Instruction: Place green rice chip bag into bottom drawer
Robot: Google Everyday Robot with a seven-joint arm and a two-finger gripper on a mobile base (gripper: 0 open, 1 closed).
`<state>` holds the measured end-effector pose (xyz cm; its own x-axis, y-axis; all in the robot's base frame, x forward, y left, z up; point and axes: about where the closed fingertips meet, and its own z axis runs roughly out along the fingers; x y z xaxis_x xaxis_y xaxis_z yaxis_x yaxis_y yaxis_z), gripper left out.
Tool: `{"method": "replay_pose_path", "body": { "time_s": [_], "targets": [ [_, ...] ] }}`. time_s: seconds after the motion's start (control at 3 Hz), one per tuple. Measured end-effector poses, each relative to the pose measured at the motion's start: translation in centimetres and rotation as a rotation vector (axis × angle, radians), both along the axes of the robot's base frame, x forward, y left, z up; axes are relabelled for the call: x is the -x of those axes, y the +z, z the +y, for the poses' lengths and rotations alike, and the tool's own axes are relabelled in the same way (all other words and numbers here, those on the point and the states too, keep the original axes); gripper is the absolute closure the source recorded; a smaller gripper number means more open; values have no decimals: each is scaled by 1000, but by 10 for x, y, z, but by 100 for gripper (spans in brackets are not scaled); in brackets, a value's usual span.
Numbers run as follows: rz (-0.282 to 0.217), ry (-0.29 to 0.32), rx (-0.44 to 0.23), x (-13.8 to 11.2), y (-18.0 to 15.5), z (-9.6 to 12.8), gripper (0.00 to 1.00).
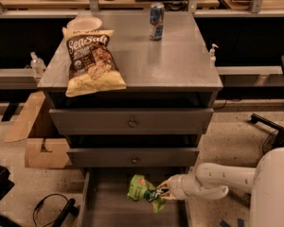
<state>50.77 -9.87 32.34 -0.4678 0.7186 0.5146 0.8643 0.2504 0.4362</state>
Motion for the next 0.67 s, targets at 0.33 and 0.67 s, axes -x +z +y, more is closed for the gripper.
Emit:
{"method": "replay_pose_path", "body": {
  "time_s": [0.33,0.67],
  "targets": [
    [2,3,-1,1,-1,2,58],
    [3,5,-3,1,-1,4,34]
  ]
}}
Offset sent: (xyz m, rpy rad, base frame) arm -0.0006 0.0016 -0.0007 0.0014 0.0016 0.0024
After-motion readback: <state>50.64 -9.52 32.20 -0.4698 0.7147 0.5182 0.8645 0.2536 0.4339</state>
